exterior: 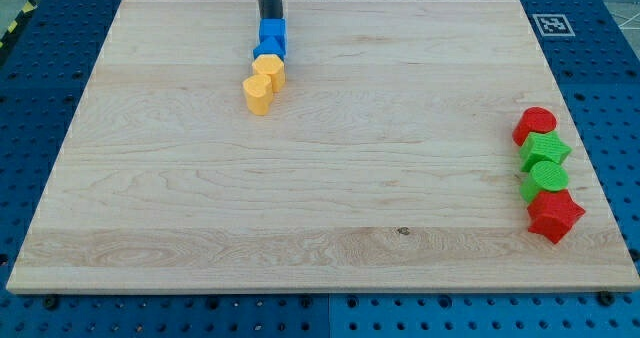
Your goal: Move your arm to the left of yellow heart
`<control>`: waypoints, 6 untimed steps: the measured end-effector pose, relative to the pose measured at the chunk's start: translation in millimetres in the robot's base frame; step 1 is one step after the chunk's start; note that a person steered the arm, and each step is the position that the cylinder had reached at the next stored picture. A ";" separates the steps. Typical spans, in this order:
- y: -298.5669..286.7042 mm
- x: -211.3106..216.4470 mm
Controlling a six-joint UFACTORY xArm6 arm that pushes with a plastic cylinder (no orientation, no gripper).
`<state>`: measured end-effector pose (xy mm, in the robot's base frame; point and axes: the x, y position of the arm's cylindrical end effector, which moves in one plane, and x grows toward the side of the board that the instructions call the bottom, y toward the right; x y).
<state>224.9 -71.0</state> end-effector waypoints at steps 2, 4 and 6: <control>37.2 5.4; 76.1 22.8; 103.3 49.4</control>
<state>274.3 32.3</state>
